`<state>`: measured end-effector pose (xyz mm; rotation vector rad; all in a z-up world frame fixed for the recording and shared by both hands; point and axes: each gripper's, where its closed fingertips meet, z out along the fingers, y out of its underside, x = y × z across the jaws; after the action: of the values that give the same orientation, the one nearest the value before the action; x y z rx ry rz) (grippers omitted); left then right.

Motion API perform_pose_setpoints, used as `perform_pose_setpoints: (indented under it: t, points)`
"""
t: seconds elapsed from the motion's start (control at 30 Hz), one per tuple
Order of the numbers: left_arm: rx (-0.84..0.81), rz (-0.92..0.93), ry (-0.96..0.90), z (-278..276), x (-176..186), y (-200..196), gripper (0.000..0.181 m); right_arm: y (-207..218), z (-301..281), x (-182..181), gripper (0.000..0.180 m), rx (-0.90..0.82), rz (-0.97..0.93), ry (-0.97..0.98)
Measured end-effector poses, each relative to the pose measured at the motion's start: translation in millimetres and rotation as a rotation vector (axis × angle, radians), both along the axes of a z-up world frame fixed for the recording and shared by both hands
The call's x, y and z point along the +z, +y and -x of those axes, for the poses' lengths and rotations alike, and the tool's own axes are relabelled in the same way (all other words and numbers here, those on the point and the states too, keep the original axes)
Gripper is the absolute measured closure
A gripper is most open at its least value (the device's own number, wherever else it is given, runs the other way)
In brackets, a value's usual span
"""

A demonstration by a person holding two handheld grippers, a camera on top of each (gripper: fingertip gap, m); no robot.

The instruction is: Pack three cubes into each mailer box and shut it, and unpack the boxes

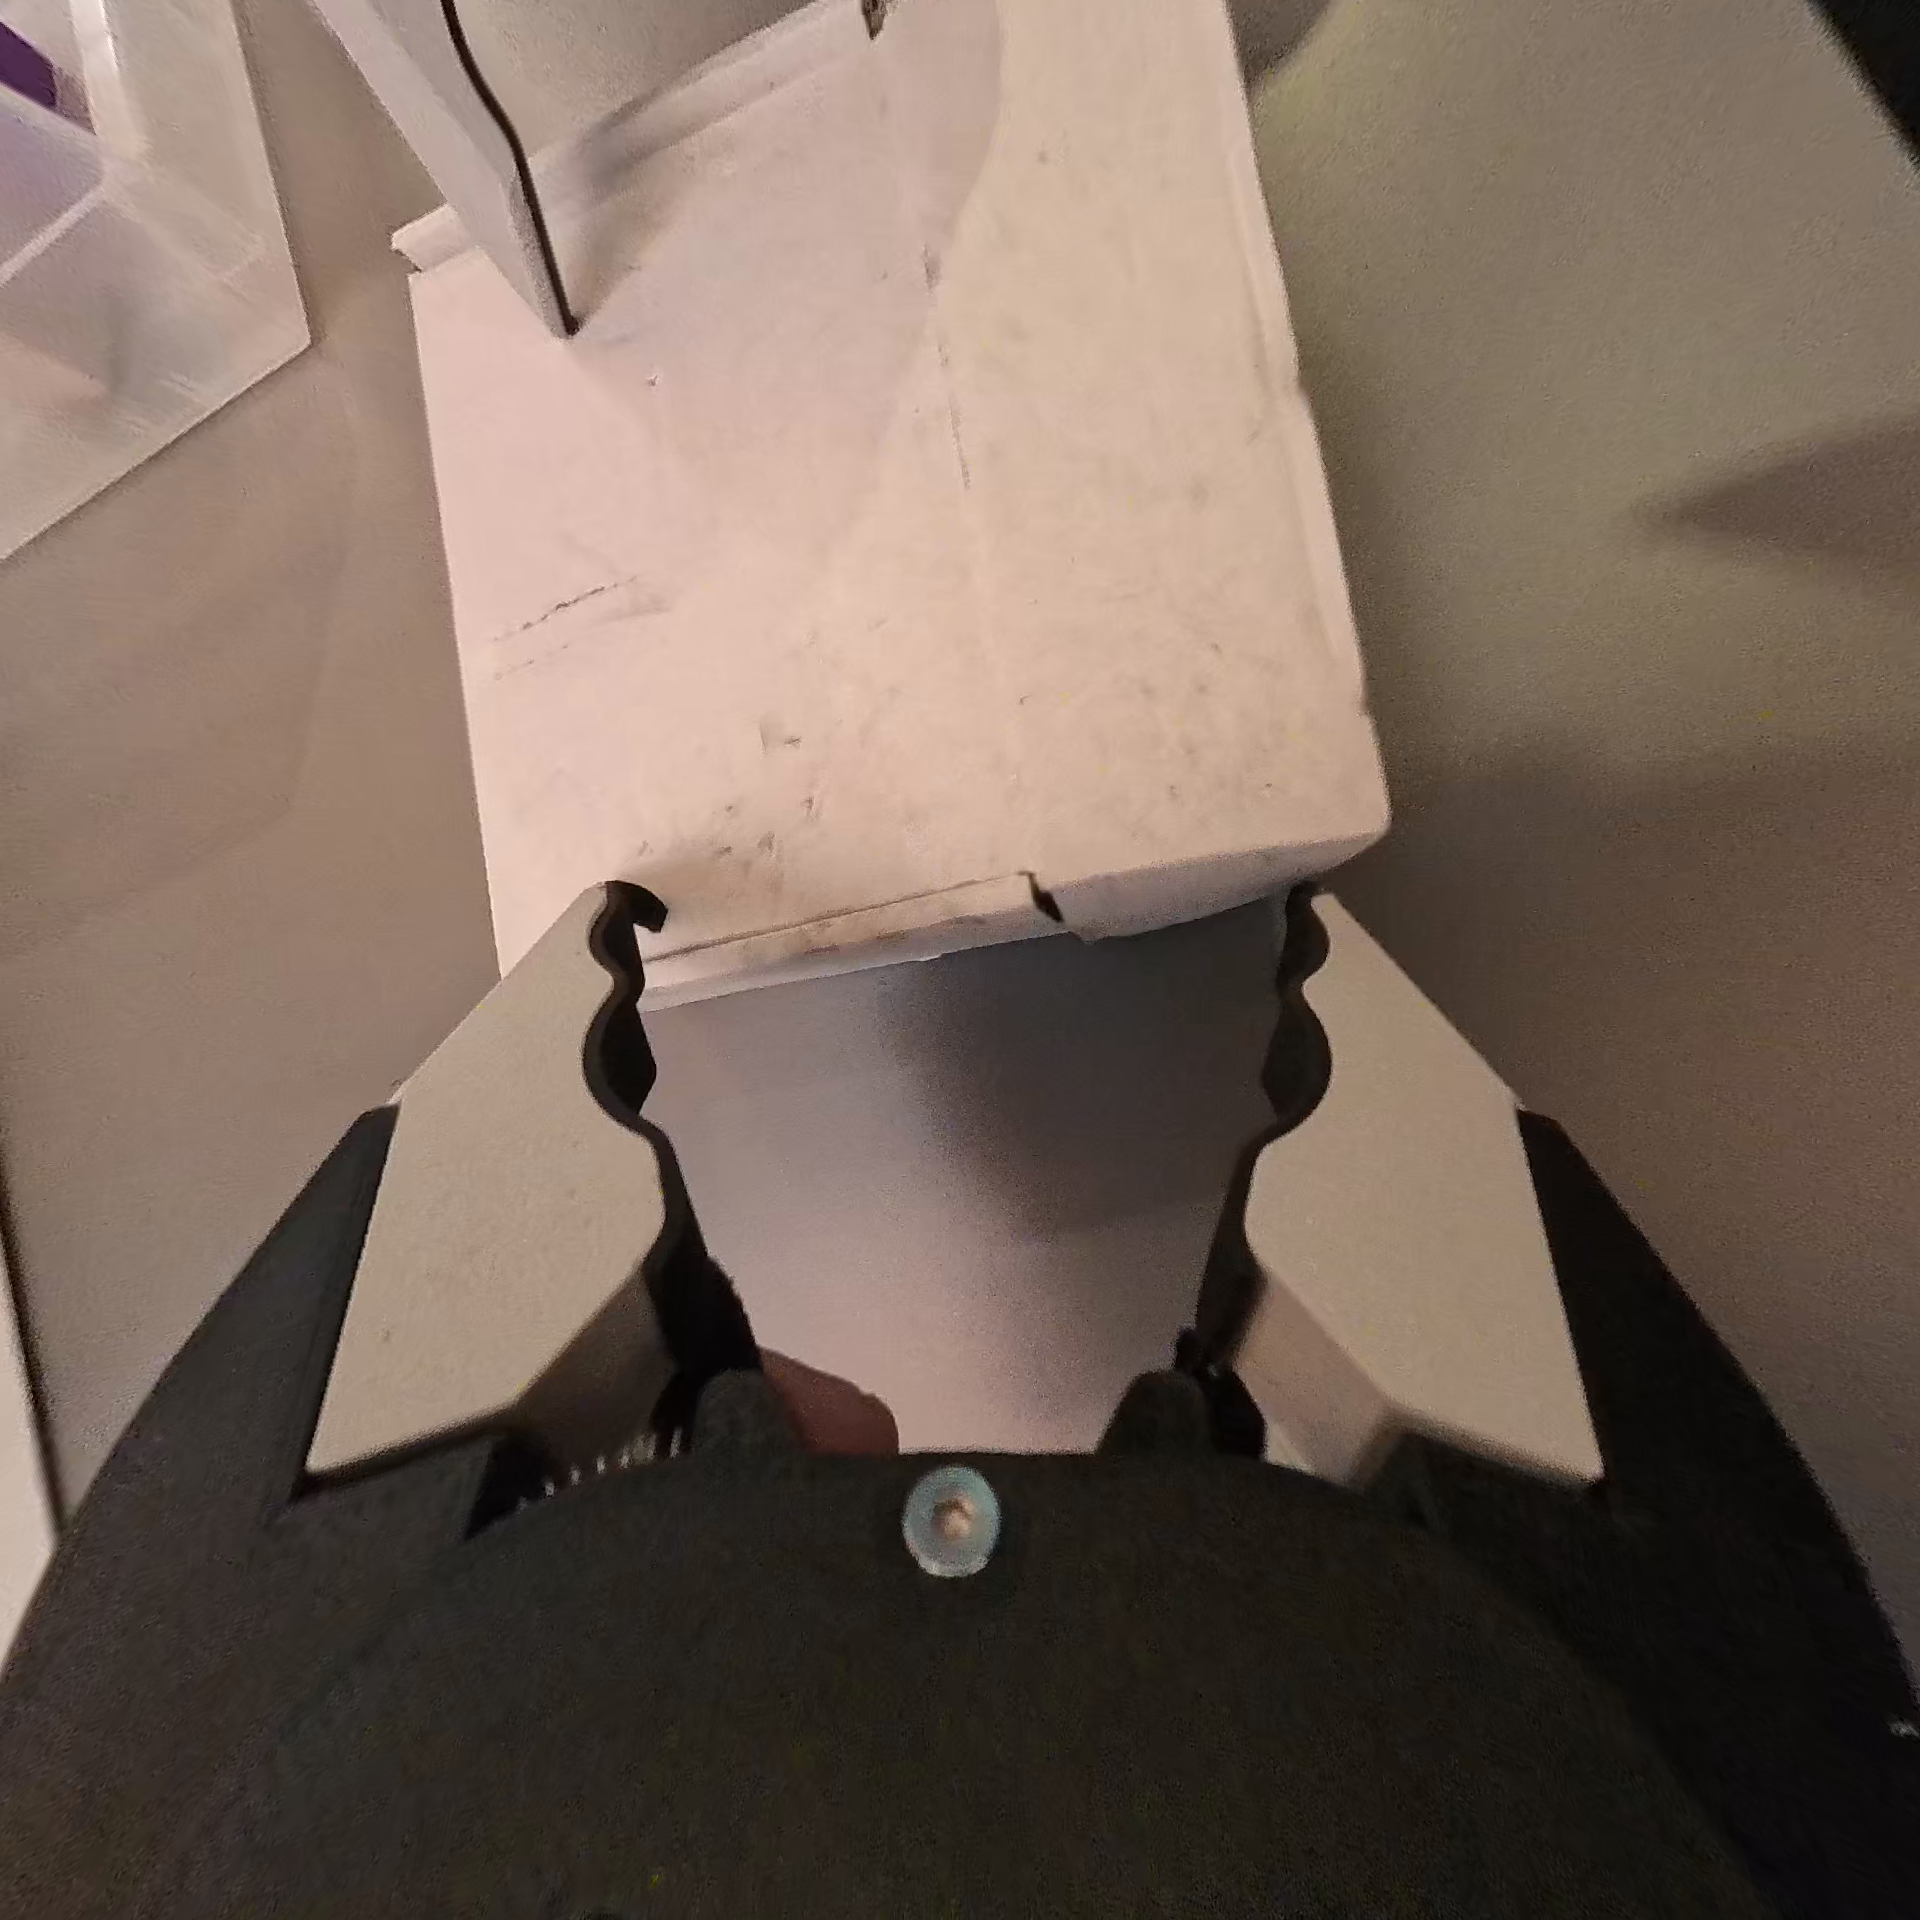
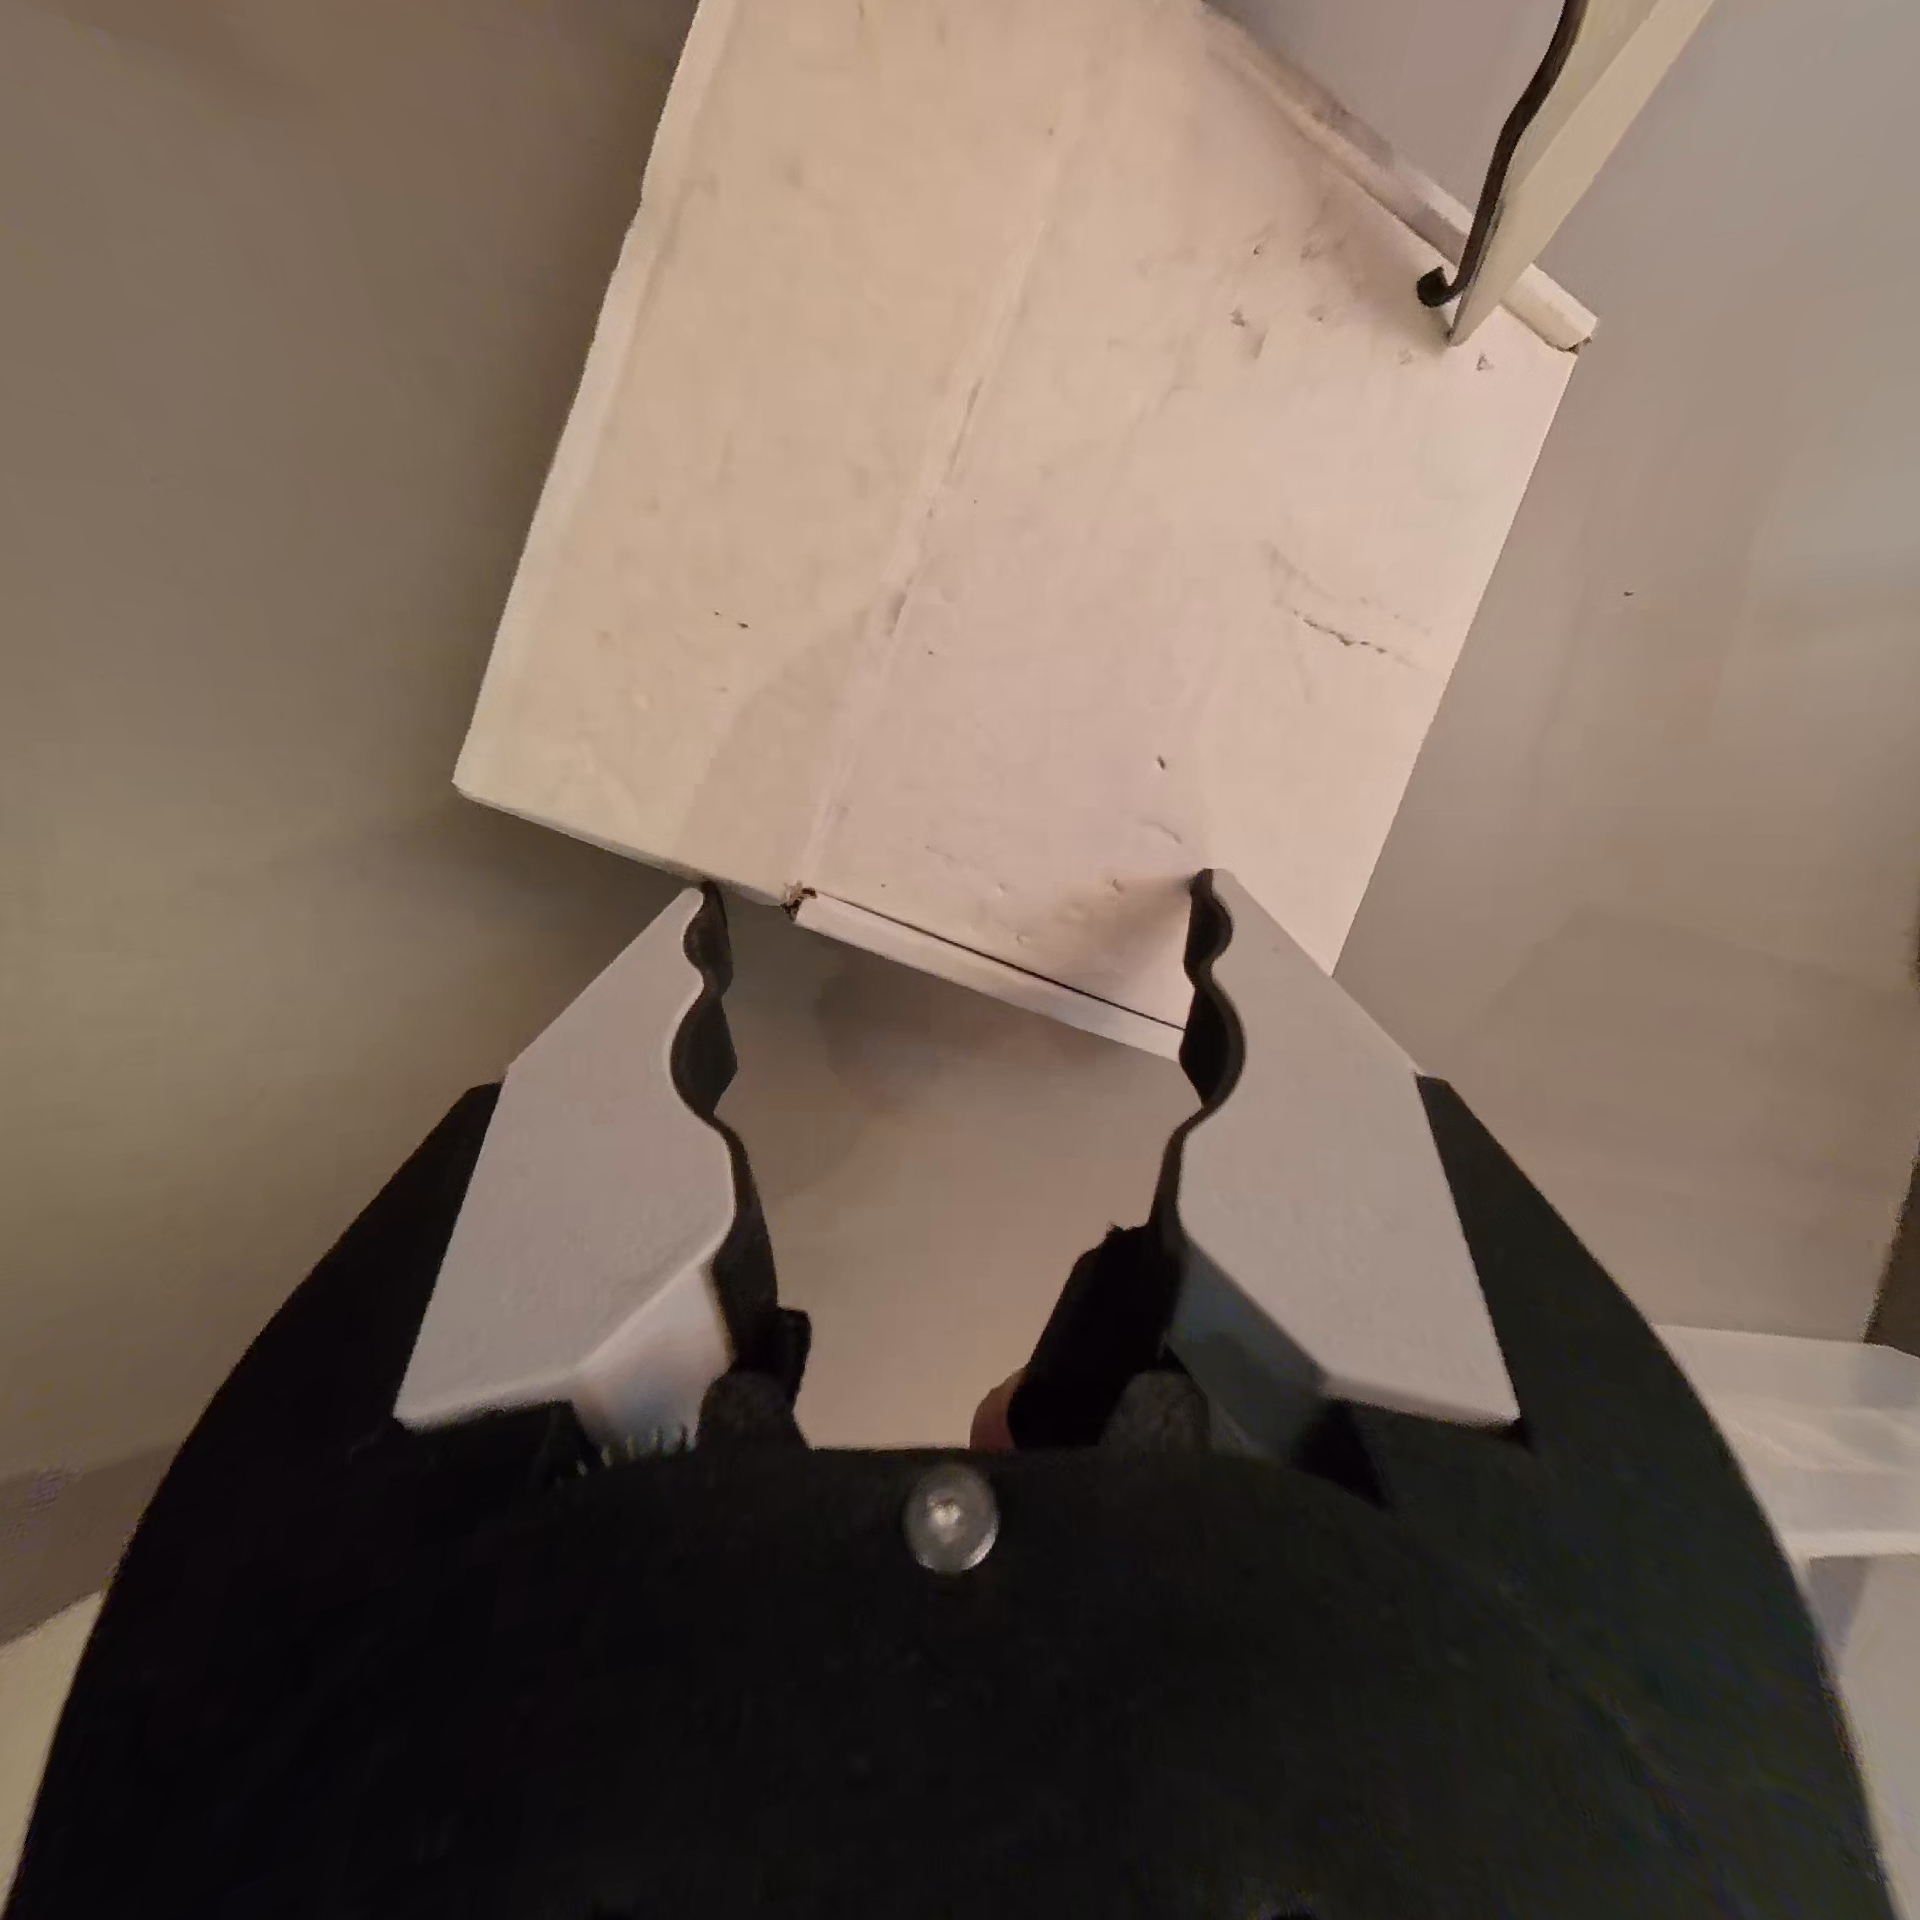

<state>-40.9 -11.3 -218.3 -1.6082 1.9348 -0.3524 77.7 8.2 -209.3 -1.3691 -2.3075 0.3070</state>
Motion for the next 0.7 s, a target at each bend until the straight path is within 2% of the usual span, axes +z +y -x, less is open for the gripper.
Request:
perform_pose_setpoints:
  t: [0.13,0.3,0.63,0.7]
  points:
    - [-0.012,0.048,-0.035,0.0,4.0,-0.1,0.064,-0.1,0.5,2.0,0.094,-0.004,0.043,0.003]
    - [-0.003,0.024,-0.077,-1.2,6.0,5.4,0.075,0.8,0.6,3.2,0.096,-0.001,0.059,-0.009]
    - [-0.005,-0.07,-0.06,-0.3,2.0,8.0,0.078,1.2,0.6,2.0,0.097,-0.006,0.02,-0.017]
    - [-0.012,-0.049,-0.067,-0.2,1.5,4.6,0.072,1.3,0.5,1.7,0.097,-0.006,0.007,-0.021]
